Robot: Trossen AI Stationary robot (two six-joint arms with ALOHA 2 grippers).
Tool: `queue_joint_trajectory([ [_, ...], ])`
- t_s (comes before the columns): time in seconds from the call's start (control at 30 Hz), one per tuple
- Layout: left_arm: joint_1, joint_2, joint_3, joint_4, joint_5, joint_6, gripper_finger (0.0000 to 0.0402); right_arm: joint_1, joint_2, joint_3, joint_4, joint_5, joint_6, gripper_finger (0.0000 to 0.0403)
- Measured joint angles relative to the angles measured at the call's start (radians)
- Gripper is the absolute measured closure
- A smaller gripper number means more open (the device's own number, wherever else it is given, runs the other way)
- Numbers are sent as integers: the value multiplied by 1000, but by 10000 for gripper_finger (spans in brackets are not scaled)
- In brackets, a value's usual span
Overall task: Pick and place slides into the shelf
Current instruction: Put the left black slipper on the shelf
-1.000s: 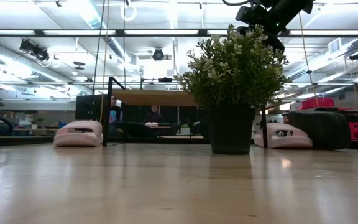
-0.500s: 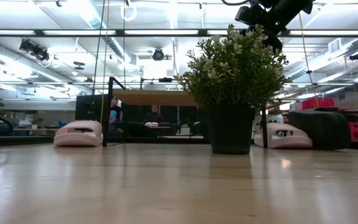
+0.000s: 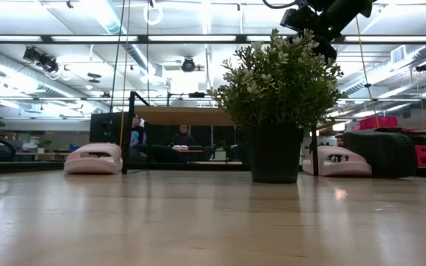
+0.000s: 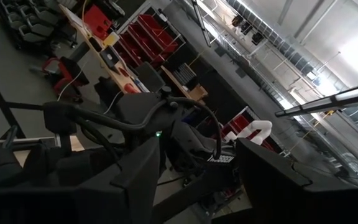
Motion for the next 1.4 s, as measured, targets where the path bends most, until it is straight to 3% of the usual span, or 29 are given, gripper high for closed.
queue_joint_trajectory([
  [0.4, 0, 0, 0, -13, 0, -10, 188, -7, 0, 0, -29, -11, 23, 352],
  [0.87, 0, 0, 0, -19, 0, -10, 192, -14, 0, 0, -33, 0, 26, 275],
  [1.4, -1, 0, 0, -24, 0, -1, 191, -14, 0, 0, -42, -12, 3, 270],
])
